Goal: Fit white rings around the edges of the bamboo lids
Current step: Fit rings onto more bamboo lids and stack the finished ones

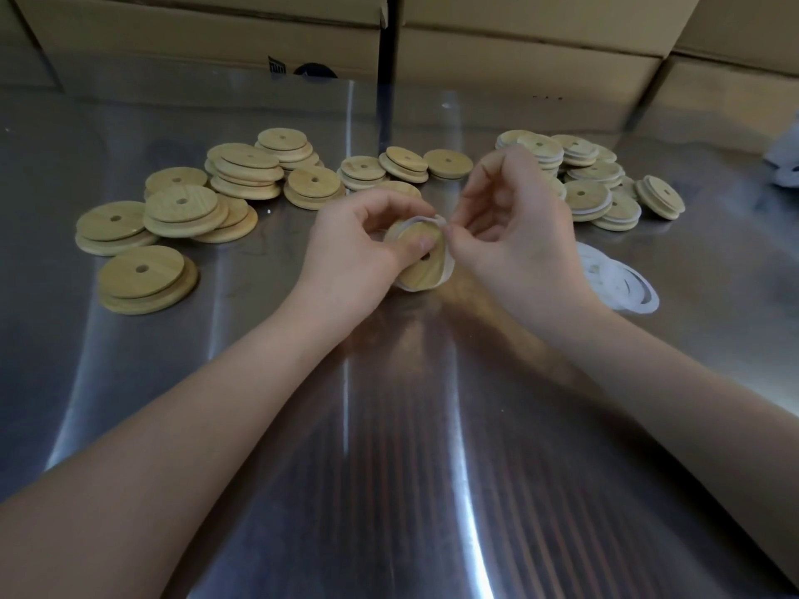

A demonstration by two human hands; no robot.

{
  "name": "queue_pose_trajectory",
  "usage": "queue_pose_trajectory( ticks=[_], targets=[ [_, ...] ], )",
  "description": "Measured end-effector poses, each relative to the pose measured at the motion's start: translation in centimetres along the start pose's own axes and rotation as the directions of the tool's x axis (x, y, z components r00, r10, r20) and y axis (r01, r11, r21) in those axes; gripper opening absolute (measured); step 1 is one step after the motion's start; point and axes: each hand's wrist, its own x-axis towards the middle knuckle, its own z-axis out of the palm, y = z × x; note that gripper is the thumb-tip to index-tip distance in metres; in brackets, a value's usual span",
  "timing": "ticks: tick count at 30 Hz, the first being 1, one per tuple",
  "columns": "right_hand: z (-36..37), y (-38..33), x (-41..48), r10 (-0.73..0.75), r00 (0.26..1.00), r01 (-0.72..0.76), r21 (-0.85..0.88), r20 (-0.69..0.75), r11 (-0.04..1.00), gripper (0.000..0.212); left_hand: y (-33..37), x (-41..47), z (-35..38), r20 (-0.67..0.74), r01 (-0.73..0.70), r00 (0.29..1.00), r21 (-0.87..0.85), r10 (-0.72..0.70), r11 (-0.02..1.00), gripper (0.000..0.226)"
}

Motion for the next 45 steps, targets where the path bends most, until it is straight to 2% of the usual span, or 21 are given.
queue_pose_trajectory(
  ticks=[7, 12, 18, 23, 28, 34, 38, 40, 45],
  targets=[
    [-0.5, 0.4, 0.8, 0.163, 0.984, -0.173, 0.153, 0.078, 0.973, 0.04, -0.2, 0.5, -0.3, 0.023, 0.037, 0.999, 0.002, -0.038, 0.999, 0.03],
    [-0.7, 0.5, 1.1, 0.225, 0.965, -0.254, 0.256, 0.136, 0.933, 0.043, -0.3, 0.6, -0.5, 0.03, 0.059, 0.998, -0.023, -0.058, 0.998, 0.033],
    [-1.1, 0.5, 1.3, 0.202, 0.96, -0.247, 0.242, 0.195, 0.939, 0.04, -0.4, 0.4, -0.4, 0.05, 0.087, 0.995, -0.072, -0.084, 0.994, 0.036],
    [-1.2, 0.6, 1.2, 0.114, 0.97, -0.165, 0.236, 0.215, 0.958, 0.038, -0.6, 0.4, -0.6, 0.071, 0.082, 0.994, -0.068, -0.077, 0.994, 0.032],
    [-0.8, 0.9, 0.9, 0.11, 0.977, -0.152, 0.236, 0.185, 0.96, 0.039, -0.5, 0.4, -0.5, 0.129, 0.045, 0.991, 0.003, -0.045, 0.999, 0.029],
    [0.0, 0.5, 0.3, 0.089, 0.985, -0.105, 0.109, 0.148, 0.988, 0.04, -0.3, 0.3, -0.5, 0.019, 0.043, 0.999, -0.023, -0.043, 0.999, 0.024],
    [0.1, 0.2, 0.1, 0.045, 0.997, -0.049, 0.07, 0.056, 0.996, 0.04, -0.1, 0.2, -0.5, 0.042, 0.055, 0.998, -0.06, -0.053, 0.997, 0.024],
    [0.0, 0.2, 0.2, 0.063, 0.996, -0.068, 0.082, 0.062, 0.994, 0.04, 0.0, 0.2, -0.4, 0.049, 0.039, 0.998, -0.035, -0.037, 0.999, 0.024],
    [-1.1, 0.6, 1.0, 0.211, 0.966, -0.242, 0.234, 0.149, 0.942, 0.04, 0.2, 0.4, -0.4, 0.057, 0.04, 0.998, -0.018, -0.038, 0.999, 0.026]
  ],
)
